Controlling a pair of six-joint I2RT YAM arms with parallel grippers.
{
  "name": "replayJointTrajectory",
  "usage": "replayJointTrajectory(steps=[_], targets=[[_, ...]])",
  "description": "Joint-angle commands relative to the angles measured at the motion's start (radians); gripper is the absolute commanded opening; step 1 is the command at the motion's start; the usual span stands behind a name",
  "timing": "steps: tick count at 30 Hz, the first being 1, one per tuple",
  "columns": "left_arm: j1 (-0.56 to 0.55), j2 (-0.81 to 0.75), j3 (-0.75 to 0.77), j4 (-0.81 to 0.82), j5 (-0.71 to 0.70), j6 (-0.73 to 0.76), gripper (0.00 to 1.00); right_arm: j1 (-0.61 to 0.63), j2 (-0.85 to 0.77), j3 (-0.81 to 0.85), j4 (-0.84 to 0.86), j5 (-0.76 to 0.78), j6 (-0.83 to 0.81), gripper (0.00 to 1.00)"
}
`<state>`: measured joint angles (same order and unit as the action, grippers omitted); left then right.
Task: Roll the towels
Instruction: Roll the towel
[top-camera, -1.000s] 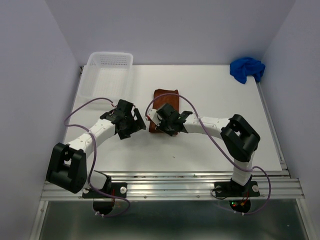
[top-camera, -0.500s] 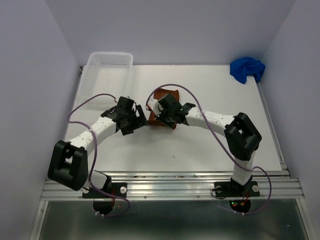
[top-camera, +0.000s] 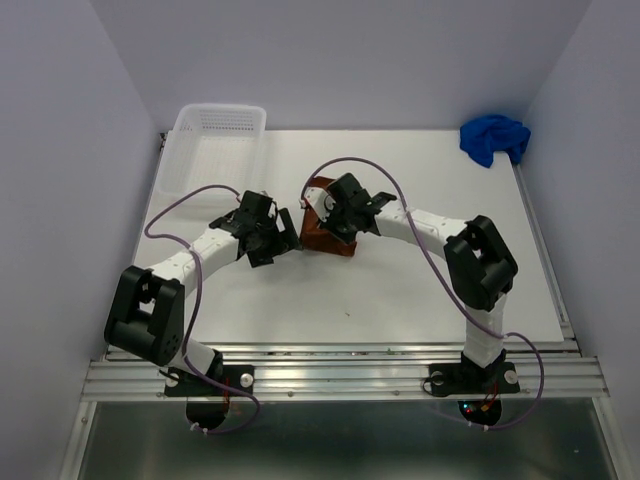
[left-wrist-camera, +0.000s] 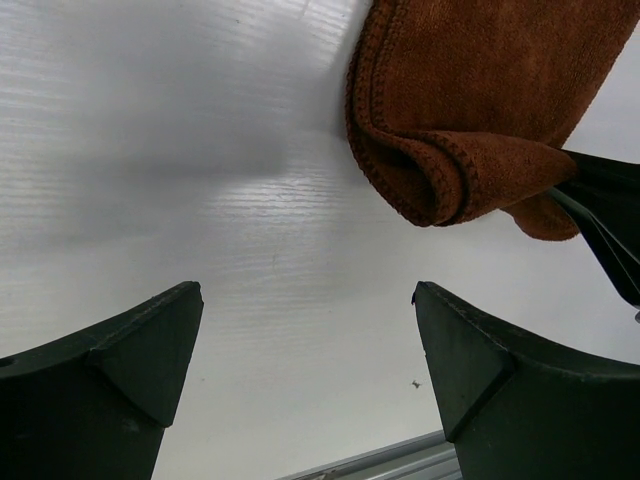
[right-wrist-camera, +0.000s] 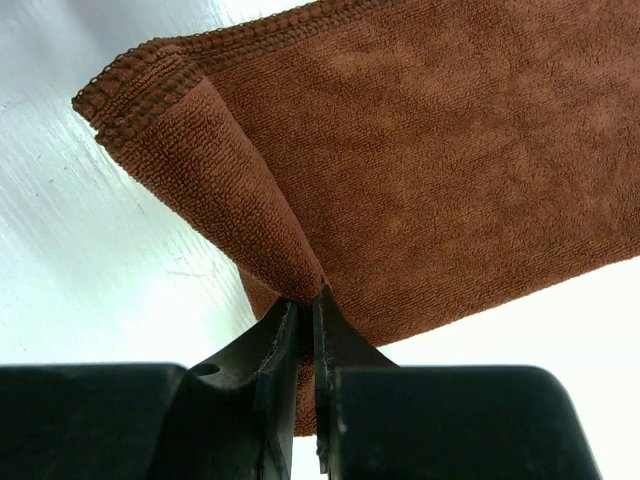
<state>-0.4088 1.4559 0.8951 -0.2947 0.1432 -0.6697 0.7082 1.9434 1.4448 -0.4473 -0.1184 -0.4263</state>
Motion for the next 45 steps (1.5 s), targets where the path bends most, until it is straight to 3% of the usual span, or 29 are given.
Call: replayJointTrajectory(steps=[1,21,26,33,35,38,45], targets=[[-0.004,0.011,0.042,0.064,0.025,0.013,0.99,-0.016,0.019,0.065,-0.005,-0.061,-0.032,0.09],[-0.007,0.175,0.104,0.175,0.007,0.048,0.99,-0.053,0.097,0.137,-0.005,-0.106,-0.045,0.14],[-0.007,0.216,0.114,0.180,-0.005,0.048,0.94,-0.064,0.108,0.147,-0.004,-0.128,-0.049,0.15],[-0.005,0.277,0.180,0.183,-0.040,0.036,0.92,-0.073,0.124,0.147,-0.002,-0.113,-0.091,0.29],[-0.004,0.293,0.192,0.184,-0.047,0.029,0.91,-0.073,0.124,0.147,-0.001,-0.092,-0.098,0.45],[-0.004,0.310,0.203,0.180,-0.048,0.019,0.90,-0.082,0.115,0.137,0.004,-0.064,-0.111,0.60],[-0.001,0.360,0.260,0.126,-0.099,0.015,0.82,-0.082,0.066,0.128,0.022,-0.026,-0.126,0.67]])
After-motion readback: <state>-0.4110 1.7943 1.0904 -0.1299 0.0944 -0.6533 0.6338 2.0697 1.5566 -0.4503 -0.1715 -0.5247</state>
